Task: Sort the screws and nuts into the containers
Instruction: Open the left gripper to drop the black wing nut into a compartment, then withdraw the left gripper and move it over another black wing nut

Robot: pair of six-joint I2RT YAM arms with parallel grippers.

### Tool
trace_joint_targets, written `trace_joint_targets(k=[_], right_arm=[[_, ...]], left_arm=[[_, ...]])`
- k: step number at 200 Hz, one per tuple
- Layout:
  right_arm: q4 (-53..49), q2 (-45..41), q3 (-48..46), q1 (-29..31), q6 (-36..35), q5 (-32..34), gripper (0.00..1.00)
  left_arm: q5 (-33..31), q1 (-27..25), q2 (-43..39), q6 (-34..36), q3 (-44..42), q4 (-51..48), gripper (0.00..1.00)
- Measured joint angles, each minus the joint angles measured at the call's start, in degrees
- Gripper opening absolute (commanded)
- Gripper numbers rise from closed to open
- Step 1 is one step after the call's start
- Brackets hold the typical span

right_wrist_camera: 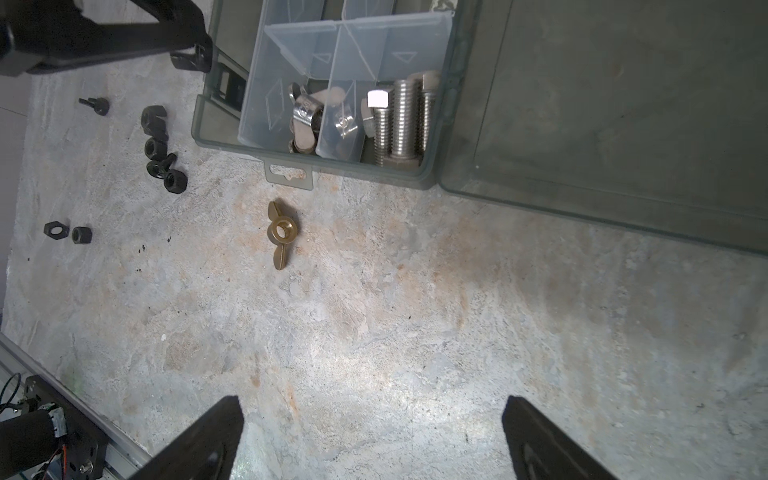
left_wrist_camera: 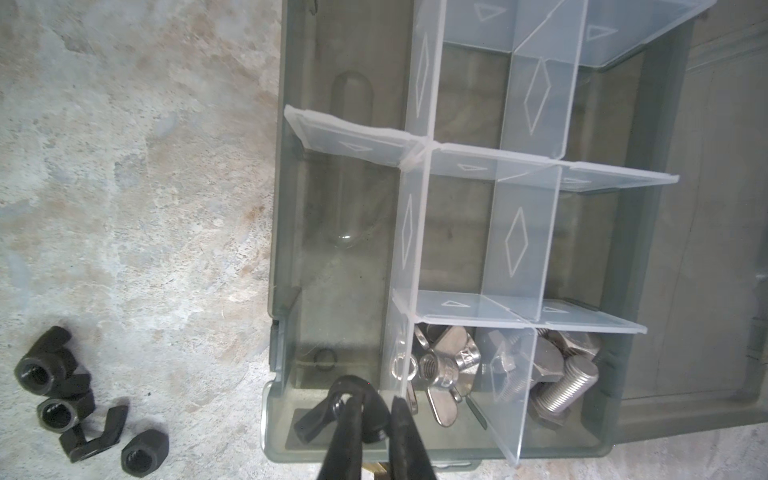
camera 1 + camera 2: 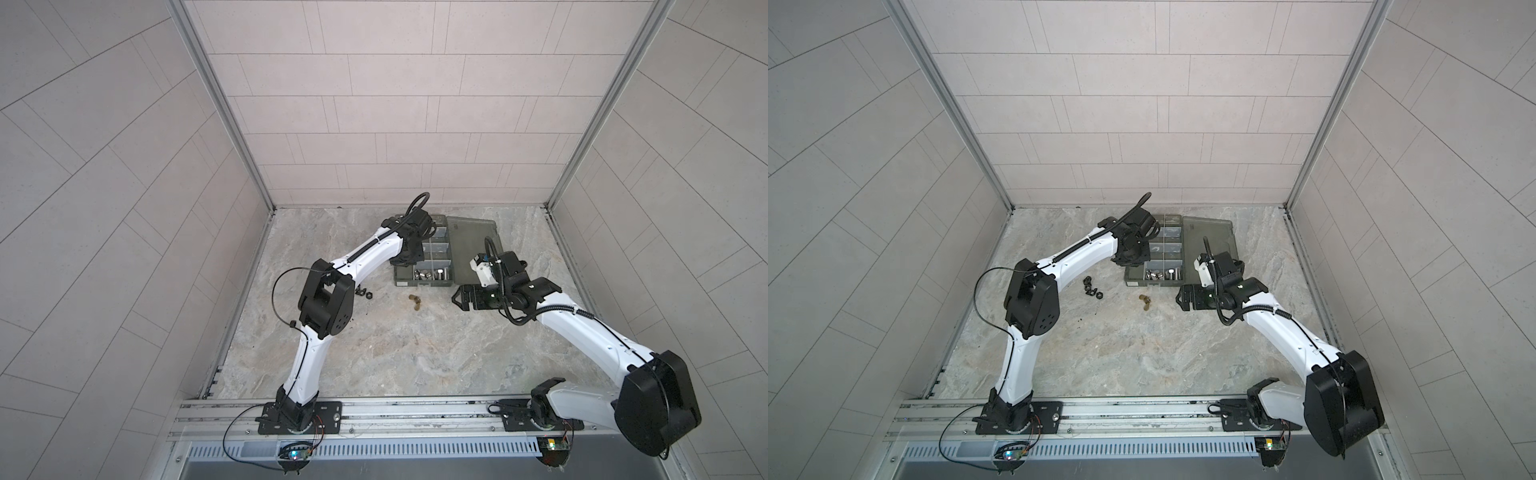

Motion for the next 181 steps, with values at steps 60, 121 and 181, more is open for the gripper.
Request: trace_joint_targets(k=[60,121,181], right_arm=[[0.0,0.0,0.0,0.0,0.0,0.2,0.99],[0.2,0.5,0.0,0.0,0.0,0.2,0.99],[0.5,0.6,0.0,0.0,0.0,0.3,0.99]], left_arm=[[0.0,0.0,0.3,0.1,0.0,0.0,0.19],[-0.1,0.0,0.4,0.0,0.0,0.0,0.30],[-1.3,0.7,-5.4,0.2,-7.5,1.2,0.36]])
